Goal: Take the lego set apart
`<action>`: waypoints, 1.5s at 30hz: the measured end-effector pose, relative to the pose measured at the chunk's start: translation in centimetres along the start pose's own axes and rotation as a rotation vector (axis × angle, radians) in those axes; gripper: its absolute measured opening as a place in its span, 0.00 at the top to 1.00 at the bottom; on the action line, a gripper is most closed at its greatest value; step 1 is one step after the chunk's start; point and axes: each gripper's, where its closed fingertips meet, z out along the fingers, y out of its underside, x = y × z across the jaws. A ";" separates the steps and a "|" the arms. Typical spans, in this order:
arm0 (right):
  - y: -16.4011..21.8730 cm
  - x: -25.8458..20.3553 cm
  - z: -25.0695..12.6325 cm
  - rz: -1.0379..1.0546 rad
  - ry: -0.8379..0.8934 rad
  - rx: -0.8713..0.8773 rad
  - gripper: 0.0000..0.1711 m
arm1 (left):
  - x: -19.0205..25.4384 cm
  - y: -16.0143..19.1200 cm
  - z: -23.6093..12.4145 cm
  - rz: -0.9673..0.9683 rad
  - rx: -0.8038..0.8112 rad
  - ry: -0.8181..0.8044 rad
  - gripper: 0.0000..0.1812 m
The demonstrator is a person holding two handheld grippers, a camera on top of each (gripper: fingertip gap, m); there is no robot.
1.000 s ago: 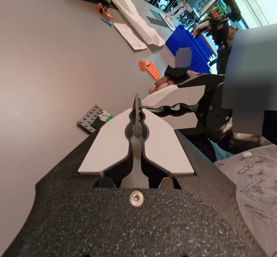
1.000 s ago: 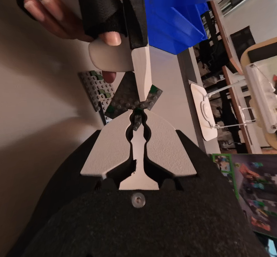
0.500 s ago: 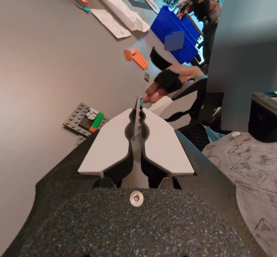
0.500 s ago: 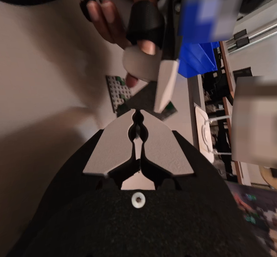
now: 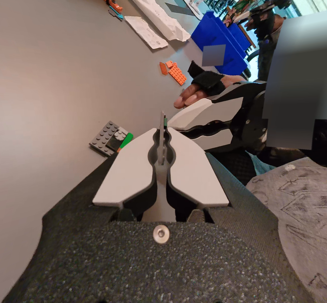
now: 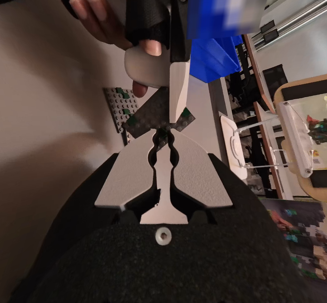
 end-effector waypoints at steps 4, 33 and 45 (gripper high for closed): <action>-0.2 0.0 -0.1 0.016 -0.009 0.015 0.95 | 0.2 -0.1 -0.2 -0.041 0.003 0.022 0.97; -0.6 2.5 0.0 0.366 0.105 0.110 0.92 | 0.3 -2.6 -1.3 -0.061 0.185 0.003 0.97; -1.5 5.8 -0.8 0.802 0.166 0.227 0.94 | 1.9 -5.4 -1.7 0.341 0.437 -0.296 0.97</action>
